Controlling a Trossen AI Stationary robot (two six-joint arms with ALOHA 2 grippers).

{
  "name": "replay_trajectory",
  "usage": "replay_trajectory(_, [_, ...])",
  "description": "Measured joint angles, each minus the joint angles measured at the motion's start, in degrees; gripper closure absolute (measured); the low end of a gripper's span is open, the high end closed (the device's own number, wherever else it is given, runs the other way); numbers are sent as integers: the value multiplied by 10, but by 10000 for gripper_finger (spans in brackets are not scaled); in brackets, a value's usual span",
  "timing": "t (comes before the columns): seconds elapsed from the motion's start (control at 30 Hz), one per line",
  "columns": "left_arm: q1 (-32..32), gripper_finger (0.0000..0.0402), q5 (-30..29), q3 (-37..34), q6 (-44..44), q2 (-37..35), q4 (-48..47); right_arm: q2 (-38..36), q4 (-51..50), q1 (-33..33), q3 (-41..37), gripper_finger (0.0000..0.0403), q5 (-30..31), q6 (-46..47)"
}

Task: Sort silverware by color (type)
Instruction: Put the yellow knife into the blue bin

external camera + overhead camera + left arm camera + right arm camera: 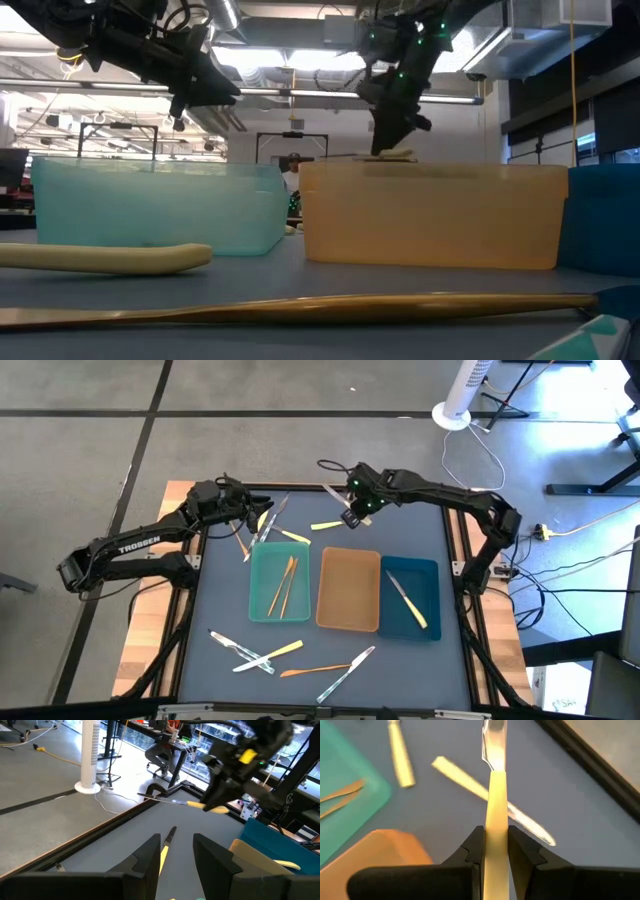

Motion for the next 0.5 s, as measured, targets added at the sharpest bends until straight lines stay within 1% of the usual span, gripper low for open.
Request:
replay_trajectory(0.13, [0, 292, 0, 0, 0, 0, 0, -21, -23, 28, 0, 352, 4, 9])
replay_trajectory(0.5, [0, 292, 0, 0, 0, 0, 0, -84, -106, 114, 0, 352, 59, 111])
